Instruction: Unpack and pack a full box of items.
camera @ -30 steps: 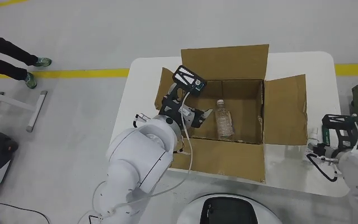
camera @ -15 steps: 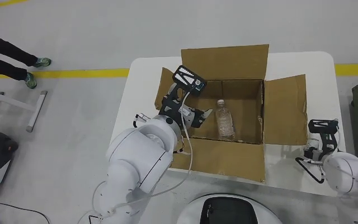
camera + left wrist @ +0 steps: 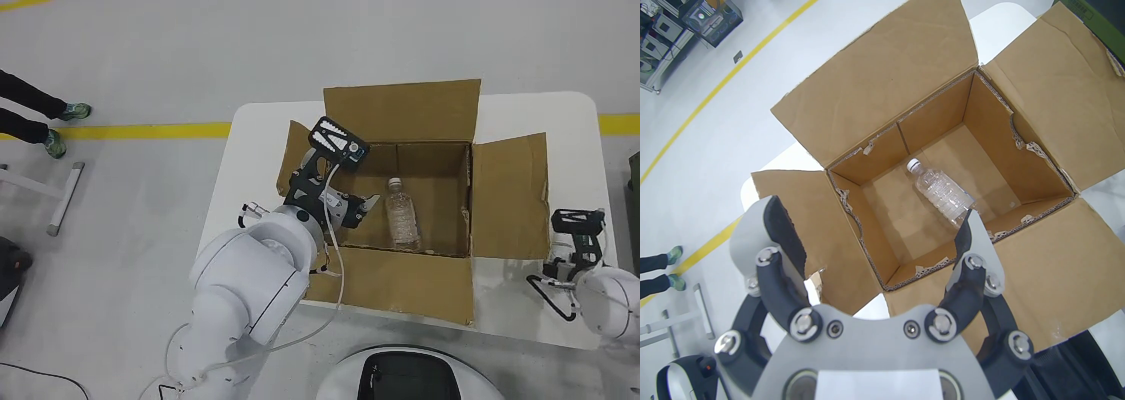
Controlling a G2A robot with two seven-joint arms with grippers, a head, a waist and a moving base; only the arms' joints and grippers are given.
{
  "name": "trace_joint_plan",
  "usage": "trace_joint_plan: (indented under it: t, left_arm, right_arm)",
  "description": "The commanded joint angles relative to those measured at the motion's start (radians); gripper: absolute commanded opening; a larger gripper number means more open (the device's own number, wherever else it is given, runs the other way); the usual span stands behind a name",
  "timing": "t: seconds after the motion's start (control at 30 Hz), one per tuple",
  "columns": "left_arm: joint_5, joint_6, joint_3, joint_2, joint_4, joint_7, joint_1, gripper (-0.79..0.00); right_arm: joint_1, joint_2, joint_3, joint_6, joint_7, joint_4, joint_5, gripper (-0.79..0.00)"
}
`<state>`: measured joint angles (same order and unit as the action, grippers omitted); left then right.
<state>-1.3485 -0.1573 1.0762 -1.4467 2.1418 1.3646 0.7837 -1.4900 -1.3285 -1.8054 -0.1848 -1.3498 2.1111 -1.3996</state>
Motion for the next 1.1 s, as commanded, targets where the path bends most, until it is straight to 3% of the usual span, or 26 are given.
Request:
trace_joint_plan:
  t: [0.0, 0.3, 0.53, 0.8, 1.07]
  left_arm:
    - [0.0, 0.0, 0.0, 0.0, 0.0, 0.0, 0.0, 0.0]
    - [0.0, 0.0, 0.0, 0.0, 0.0, 0.0, 0.0, 0.0]
    - [-0.069, 0.039, 0.065, 0.009, 0.052, -0.11, 0.067, 0.0]
    - [-0.137, 0.054, 0.171, 0.021, 0.115, -0.116, 0.118, 0.0]
    - [-0.155, 0.06, 0.231, 0.027, 0.141, -0.112, 0.152, 0.0]
  right_arm:
    - [0.003, -0.001, -0.028, -0.014, 0.018, 0.029, 0.059, -0.785]
    - [0.034, -0.006, -0.272, -0.109, 0.148, 0.167, 0.486, -0.785]
    - [0.063, 0.001, -0.385, -0.059, 0.181, 0.239, 0.765, -0.785]
    - [0.145, 0.029, -0.336, 0.0, 0.143, 0.239, 0.886, -0.785]
    - [0.232, 0.055, -0.107, -0.015, 0.104, 0.239, 0.798, -0.785]
